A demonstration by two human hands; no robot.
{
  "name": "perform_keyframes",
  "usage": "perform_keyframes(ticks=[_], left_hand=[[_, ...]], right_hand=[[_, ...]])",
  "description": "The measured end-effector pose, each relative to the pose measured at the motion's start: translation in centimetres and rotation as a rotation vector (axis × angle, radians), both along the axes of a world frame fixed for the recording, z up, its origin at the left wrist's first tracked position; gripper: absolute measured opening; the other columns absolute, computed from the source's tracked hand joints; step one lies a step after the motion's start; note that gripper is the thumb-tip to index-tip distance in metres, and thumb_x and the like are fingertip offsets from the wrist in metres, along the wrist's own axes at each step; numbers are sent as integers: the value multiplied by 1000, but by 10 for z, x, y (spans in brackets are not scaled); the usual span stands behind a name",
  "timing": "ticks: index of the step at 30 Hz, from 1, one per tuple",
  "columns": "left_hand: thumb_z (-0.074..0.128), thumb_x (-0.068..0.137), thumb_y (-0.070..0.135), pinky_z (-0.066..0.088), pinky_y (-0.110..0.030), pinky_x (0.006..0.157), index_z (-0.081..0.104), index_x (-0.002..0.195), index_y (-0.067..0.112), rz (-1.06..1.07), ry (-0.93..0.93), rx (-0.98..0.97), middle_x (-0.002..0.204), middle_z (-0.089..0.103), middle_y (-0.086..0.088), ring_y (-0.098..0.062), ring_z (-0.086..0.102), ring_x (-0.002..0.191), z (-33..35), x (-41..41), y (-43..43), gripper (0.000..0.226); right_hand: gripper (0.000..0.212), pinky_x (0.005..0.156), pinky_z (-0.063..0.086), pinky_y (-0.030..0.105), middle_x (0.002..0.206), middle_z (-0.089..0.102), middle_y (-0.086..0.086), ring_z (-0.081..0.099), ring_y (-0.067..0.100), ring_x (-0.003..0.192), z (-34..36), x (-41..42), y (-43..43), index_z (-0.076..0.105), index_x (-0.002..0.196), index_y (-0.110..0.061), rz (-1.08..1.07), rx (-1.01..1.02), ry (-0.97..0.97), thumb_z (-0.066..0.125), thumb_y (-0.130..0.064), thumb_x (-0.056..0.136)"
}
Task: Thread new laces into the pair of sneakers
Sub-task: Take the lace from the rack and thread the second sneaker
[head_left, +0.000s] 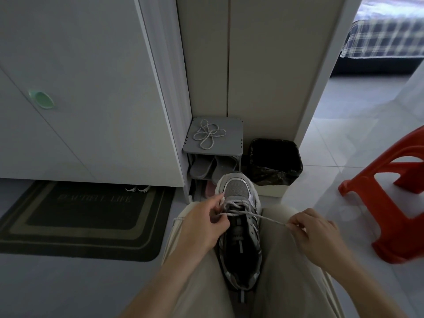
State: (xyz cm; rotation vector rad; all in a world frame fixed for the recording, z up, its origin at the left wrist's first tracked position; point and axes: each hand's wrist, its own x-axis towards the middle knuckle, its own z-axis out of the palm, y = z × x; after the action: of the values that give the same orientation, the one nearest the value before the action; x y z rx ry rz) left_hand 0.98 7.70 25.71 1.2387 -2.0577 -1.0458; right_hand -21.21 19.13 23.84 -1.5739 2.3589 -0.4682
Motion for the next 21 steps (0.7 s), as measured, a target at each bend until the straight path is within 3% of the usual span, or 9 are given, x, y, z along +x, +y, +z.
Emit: perform_keyframes(ticks=[4, 14, 21], left_hand=[[60, 87, 23, 36, 3, 71, 59, 125, 36, -15, -62, -68, 101, 62, 17, 14, 55, 84, -1, -1, 0, 40], [62, 85, 25, 36, 3, 71, 65, 120, 28, 0, -110, -60, 108, 65, 13, 9, 57, 88, -4, -2, -4, 35], [65, 85, 23, 38, 5, 67, 66, 119, 23, 30, -81, 1, 100, 67, 14, 19, 54, 76, -4, -1, -3, 34]], right_hand=[[11, 83, 31, 27, 90, 49, -15, 47, 5, 79, 0, -2, 1, 53, 84, -38, -6, -5, 13, 50, -31, 93], [14, 83, 29, 27, 91, 49, -15, 45, 4, 77, 5, -5, 1, 52, 84, -38, -34, -30, -8, 52, -28, 94], [15, 86, 36, 32, 92, 51, -13, 45, 4, 78, 15, -5, 1, 51, 82, -37, -48, -64, -19, 52, -28, 93]])
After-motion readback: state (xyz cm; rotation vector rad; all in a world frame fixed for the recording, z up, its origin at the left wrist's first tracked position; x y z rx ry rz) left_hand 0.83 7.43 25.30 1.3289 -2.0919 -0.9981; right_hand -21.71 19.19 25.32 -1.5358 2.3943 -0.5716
